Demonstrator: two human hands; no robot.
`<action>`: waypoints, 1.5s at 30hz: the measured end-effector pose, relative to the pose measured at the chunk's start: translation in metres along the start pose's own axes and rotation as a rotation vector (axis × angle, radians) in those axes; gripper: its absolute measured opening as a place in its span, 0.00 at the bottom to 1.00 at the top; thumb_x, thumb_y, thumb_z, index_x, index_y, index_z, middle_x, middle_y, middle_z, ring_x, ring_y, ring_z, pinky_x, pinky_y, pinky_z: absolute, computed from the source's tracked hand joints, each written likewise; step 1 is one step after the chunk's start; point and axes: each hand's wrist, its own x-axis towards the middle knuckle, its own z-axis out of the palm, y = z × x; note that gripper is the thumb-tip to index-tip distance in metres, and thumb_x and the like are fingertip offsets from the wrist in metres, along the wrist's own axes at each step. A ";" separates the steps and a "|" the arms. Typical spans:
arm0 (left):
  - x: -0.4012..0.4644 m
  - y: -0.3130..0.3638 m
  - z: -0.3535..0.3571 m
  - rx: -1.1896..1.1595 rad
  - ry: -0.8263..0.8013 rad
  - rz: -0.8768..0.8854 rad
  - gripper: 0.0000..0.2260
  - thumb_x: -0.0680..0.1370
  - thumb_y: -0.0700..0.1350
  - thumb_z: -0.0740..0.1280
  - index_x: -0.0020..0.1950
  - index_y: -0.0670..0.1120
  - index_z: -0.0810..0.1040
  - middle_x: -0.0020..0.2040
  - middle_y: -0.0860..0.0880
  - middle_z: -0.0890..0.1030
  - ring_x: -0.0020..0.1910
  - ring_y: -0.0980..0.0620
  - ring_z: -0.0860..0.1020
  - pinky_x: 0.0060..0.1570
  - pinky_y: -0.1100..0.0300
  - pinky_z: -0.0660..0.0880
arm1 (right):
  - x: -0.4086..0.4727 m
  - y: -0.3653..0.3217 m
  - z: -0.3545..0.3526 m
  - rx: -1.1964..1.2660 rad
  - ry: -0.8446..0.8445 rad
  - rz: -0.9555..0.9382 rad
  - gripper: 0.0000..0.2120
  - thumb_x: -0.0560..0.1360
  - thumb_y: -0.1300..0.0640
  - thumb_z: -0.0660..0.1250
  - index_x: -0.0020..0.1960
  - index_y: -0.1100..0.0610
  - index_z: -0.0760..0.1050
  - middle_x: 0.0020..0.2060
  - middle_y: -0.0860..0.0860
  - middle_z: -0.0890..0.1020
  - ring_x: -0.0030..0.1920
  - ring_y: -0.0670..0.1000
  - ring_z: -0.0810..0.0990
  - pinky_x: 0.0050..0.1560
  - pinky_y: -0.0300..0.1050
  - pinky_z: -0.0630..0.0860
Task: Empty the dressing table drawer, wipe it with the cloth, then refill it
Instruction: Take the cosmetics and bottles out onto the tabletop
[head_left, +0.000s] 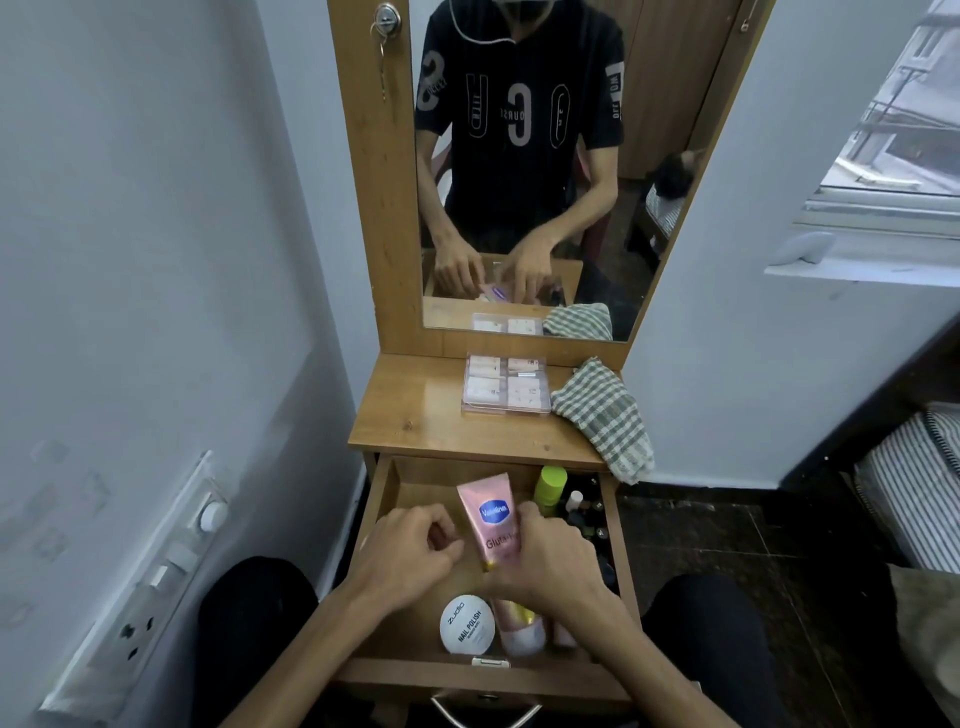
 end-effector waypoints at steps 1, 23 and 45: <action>-0.003 0.003 -0.001 -0.035 0.016 0.020 0.11 0.71 0.57 0.67 0.45 0.53 0.82 0.40 0.59 0.84 0.41 0.61 0.81 0.43 0.56 0.81 | -0.002 -0.001 -0.005 0.053 0.016 -0.023 0.32 0.62 0.36 0.78 0.59 0.48 0.70 0.51 0.45 0.81 0.47 0.46 0.80 0.42 0.41 0.73; 0.129 -0.005 -0.085 -0.490 0.542 0.017 0.21 0.77 0.46 0.75 0.68 0.50 0.75 0.58 0.56 0.79 0.50 0.59 0.78 0.47 0.73 0.70 | 0.146 -0.155 -0.077 0.556 0.615 -0.178 0.33 0.66 0.40 0.82 0.60 0.53 0.71 0.54 0.50 0.80 0.54 0.50 0.80 0.47 0.36 0.72; 0.152 -0.027 -0.077 -0.417 0.723 -0.095 0.33 0.74 0.53 0.76 0.75 0.50 0.67 0.67 0.50 0.76 0.61 0.52 0.75 0.58 0.50 0.78 | 0.091 -0.048 -0.073 0.430 0.535 -0.304 0.01 0.75 0.53 0.73 0.45 0.50 0.83 0.33 0.42 0.82 0.36 0.41 0.81 0.38 0.34 0.79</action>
